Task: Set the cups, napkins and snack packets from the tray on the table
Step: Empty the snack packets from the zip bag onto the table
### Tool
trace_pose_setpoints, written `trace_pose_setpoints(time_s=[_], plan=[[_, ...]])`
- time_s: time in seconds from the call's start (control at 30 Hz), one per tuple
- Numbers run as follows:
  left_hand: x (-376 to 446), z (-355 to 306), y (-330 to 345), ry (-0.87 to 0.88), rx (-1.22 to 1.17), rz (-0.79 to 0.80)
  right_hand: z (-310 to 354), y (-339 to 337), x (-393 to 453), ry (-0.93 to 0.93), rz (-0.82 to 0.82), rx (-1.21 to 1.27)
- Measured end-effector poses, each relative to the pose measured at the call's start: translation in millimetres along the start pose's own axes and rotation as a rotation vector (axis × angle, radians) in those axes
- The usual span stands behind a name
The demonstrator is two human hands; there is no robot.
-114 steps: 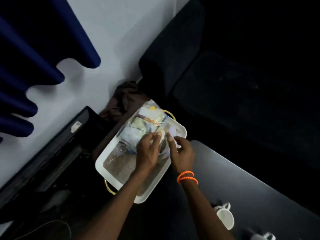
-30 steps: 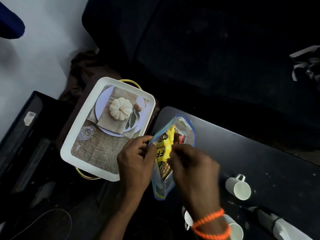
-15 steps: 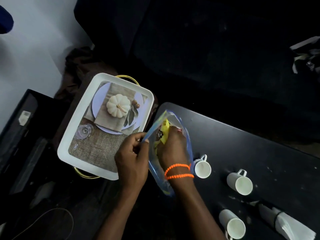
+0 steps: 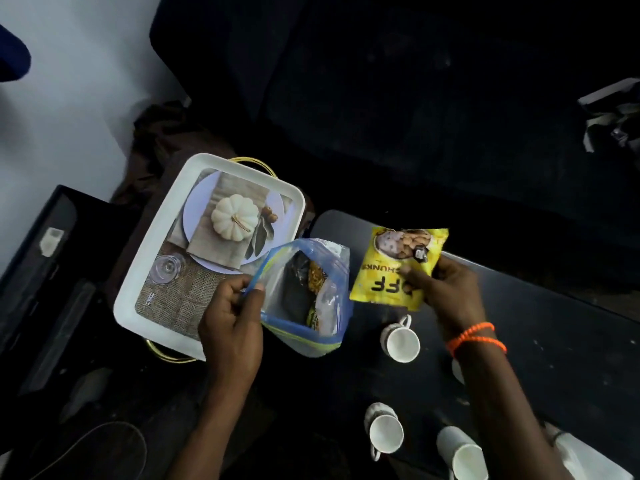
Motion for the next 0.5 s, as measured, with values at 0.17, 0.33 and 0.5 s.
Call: trace_pose_setpoints(time_s=[0.17,0.33,0.5], plan=[[-10,-5,6,0.041,-0.001,0.016,-42,5,56,0.154,-0.169,-0.148],[-17,-13,14,0.059,0.0,0.027,16,-13,-10,-0.126,-0.311,0.027],[-26,-22,30,0.065,-0.023,0.055,68,69,-110,-0.498,0.15,-0.174]])
Point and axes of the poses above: each hand's wrist, its own x-axis towards the middle knuckle, its own y-axis out of the palm, z = x × y, the point moved 8 cm from there along x, towards the middle knuckle, and after that the axes turned 8 degrees about y, right-handed, at the moved point
